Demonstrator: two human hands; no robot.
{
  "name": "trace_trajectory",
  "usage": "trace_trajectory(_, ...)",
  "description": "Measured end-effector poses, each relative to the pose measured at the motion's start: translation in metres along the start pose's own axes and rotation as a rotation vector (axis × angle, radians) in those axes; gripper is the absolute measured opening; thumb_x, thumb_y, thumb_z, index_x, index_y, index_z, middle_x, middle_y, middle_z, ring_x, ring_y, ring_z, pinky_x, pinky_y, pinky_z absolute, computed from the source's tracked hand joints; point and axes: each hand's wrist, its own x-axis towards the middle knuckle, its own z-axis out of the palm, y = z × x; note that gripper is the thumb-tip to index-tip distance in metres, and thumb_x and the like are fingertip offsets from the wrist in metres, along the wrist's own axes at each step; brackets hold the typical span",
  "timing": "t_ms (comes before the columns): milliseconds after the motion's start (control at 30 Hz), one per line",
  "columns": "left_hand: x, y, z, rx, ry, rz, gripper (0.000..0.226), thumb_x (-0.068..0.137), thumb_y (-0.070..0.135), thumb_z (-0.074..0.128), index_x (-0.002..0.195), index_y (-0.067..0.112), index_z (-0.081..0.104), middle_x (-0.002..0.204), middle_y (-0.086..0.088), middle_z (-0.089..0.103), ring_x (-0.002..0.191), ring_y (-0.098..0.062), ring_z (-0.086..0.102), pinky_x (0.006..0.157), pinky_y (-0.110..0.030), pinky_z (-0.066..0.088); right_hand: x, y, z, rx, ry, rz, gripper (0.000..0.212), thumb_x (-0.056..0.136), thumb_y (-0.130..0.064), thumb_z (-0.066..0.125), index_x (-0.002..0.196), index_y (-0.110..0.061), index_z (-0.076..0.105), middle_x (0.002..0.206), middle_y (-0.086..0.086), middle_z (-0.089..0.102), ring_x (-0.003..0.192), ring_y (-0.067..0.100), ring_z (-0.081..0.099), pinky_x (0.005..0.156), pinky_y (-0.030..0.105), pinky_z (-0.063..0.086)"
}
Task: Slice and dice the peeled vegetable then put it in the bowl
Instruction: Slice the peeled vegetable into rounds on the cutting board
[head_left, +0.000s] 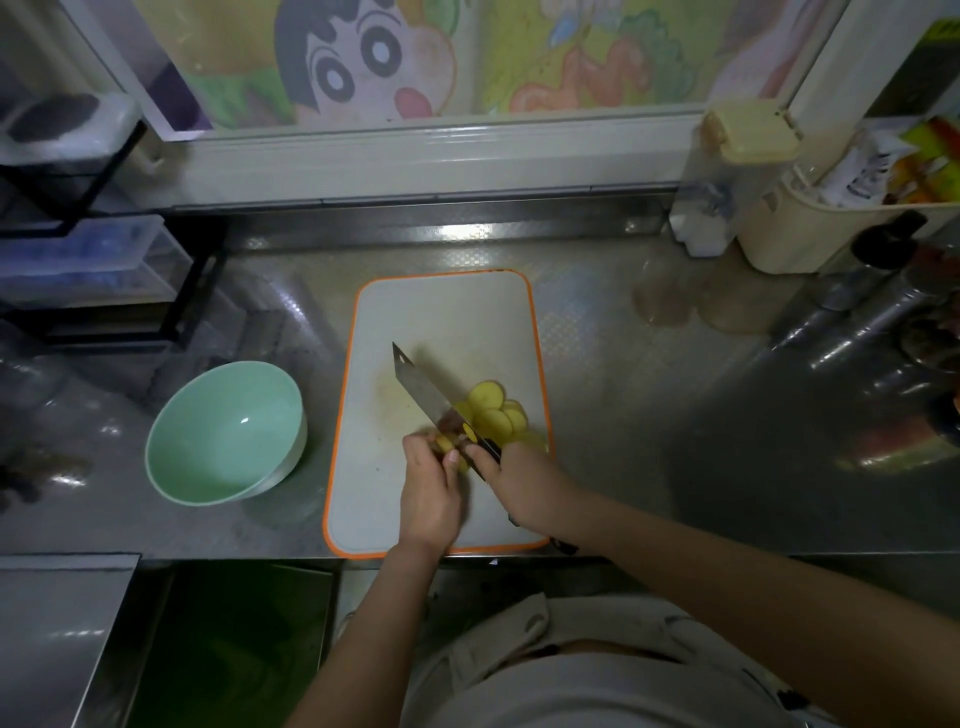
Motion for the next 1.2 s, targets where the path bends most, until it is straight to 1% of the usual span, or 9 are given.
trace_trajectory(133,0.001,0.001,0.0,-0.009,-0.001,-0.007,0.013,0.098,0.015,0.038,0.11,0.013,0.032,0.1,-0.001,0.048,0.086,-0.015,0.051,0.073,-0.027,0.037,-0.013,0.012,-0.006,-0.008,-0.043,0.009,0.048,0.099,-0.046,0.033,0.062,-0.015,0.037,0.06,0.0,0.04,0.052,0.009,0.037,0.05,0.018,0.03)
trace_trajectory(267,0.001,0.001,0.002,0.014,-0.008,0.018,0.013,0.097,0.015,0.039,0.107,0.017,0.031,0.103,-0.003,0.05,0.085,-0.015,0.051,0.072,-0.028,0.039,-0.021,0.016,-0.008,-0.033,-0.025,0.023,0.046,0.101,-0.033,0.038,0.065,-0.005,0.046,0.054,0.0,0.033,0.045,0.01,0.029,0.048,0.023,0.027)
trace_trajectory(467,0.003,0.002,0.001,0.05,-0.008,-0.026,0.01,0.098,0.017,0.037,0.104,0.018,0.029,0.1,-0.006,0.053,0.081,-0.02,0.053,0.067,-0.03,0.037,-0.016,0.015,-0.006,-0.065,-0.045,0.017,0.044,0.102,-0.032,0.036,0.065,-0.01,0.046,0.054,0.0,0.032,0.044,0.01,0.028,0.042,0.018,0.021)
trace_trajectory(567,0.002,0.004,0.0,0.079,-0.014,-0.03,0.01,0.098,0.015,0.038,0.101,0.017,0.029,0.097,-0.004,0.051,0.078,-0.021,0.052,0.066,-0.03,0.036,-0.007,0.011,0.0,0.013,-0.01,0.03,0.049,0.1,-0.039,0.037,0.058,-0.014,0.036,0.052,0.001,0.037,0.045,0.011,0.034,0.046,0.022,0.027)
trace_trajectory(733,0.002,0.004,0.0,0.108,-0.026,-0.009,0.011,0.098,0.017,0.039,0.096,0.014,0.029,0.09,-0.006,0.049,0.074,-0.023,0.051,0.061,-0.031,0.035,0.008,0.005,0.0,0.007,-0.057,-0.012,0.045,0.1,-0.045,0.031,0.064,-0.019,0.037,0.066,-0.001,0.044,0.057,0.008,0.04,0.056,0.018,0.034)
trace_trajectory(833,0.002,0.005,-0.001,0.114,-0.033,-0.018,0.01,0.098,0.017,0.038,0.096,0.014,0.029,0.091,-0.008,0.05,0.073,-0.021,0.051,0.062,-0.032,0.036,0.014,0.0,-0.001,-0.029,-0.047,-0.016,0.043,0.1,-0.043,0.032,0.064,-0.02,0.036,0.066,-0.002,0.043,0.058,0.008,0.04,0.056,0.02,0.036)
trace_trajectory(1000,0.006,0.005,-0.001,0.134,-0.04,-0.035,0.011,0.098,0.019,0.039,0.096,0.014,0.029,0.094,-0.01,0.049,0.076,-0.027,0.052,0.063,-0.035,0.039,0.017,-0.001,-0.002,0.019,-0.045,0.013,0.043,0.099,-0.045,0.032,0.073,-0.013,0.044,0.068,-0.001,0.044,0.073,0.022,0.05,0.077,0.029,0.043)
trace_trajectory(1100,0.007,0.005,-0.002,0.128,-0.042,-0.055,0.012,0.098,0.02,0.038,0.095,0.014,0.028,0.094,-0.009,0.047,0.076,-0.028,0.05,0.065,-0.035,0.039,0.014,-0.003,-0.006,0.01,-0.075,0.007,0.043,0.1,-0.045,0.031,0.086,-0.008,0.047,0.067,-0.001,0.044,0.081,0.023,0.05,0.075,0.03,0.041)
trace_trajectory(1200,0.006,0.006,-0.002,0.109,-0.032,-0.053,0.012,0.098,0.02,0.037,0.096,0.013,0.028,0.093,-0.007,0.046,0.076,-0.026,0.05,0.065,-0.033,0.037,0.002,-0.002,-0.011,-0.041,-0.092,-0.025,0.045,0.1,-0.044,0.03,0.085,-0.006,0.046,0.066,0.0,0.043,0.074,0.021,0.049,0.072,0.028,0.038)
